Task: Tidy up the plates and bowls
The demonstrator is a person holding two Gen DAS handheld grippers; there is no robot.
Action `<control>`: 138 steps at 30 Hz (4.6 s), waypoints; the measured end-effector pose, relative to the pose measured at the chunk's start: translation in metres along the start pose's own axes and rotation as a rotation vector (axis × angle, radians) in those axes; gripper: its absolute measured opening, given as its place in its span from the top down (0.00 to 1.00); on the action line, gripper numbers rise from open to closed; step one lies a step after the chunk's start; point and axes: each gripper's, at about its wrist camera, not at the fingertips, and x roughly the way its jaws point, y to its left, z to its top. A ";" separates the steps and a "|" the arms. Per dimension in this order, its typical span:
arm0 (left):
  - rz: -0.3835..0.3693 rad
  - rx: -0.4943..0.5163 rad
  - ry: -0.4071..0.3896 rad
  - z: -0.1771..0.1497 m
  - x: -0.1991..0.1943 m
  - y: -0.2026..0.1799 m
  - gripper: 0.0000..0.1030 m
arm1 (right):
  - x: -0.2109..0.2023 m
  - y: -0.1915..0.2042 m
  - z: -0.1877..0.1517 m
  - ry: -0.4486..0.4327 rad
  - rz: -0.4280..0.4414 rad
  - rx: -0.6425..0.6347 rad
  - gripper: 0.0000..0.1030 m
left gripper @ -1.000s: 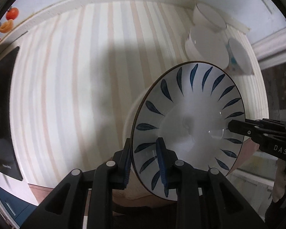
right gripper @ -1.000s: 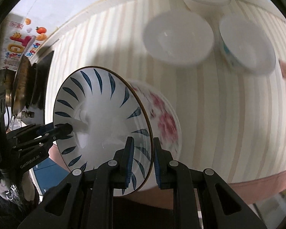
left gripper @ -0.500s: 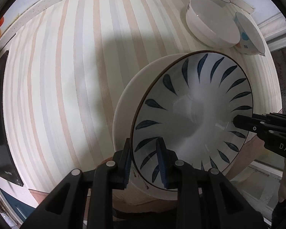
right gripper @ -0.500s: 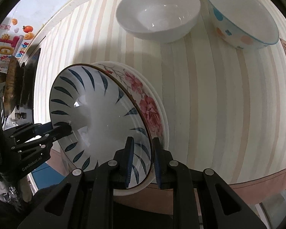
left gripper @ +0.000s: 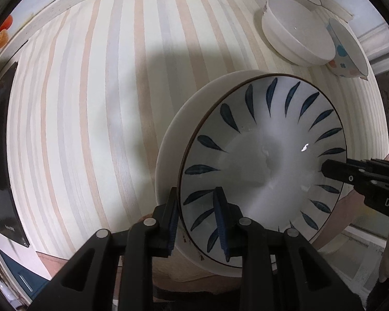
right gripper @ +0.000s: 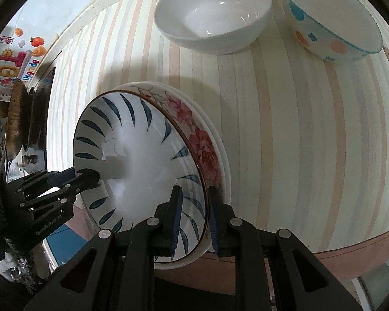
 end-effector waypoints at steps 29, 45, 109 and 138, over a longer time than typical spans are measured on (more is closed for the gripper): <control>0.058 -0.114 -0.180 -0.071 -0.094 -0.008 0.77 | -0.082 0.044 -0.051 -0.131 -0.100 -0.097 0.76; -0.012 -0.070 -0.332 -0.148 -0.166 -0.023 0.65 | -0.163 0.094 -0.159 -0.304 -0.097 -0.142 0.61; -0.076 0.051 -0.194 0.035 -0.065 -0.132 0.84 | -0.090 -0.083 0.023 -0.218 0.055 0.067 0.81; -0.045 0.176 -0.049 0.018 0.010 -0.210 0.84 | -0.049 -0.170 -0.026 -0.115 0.007 0.137 0.81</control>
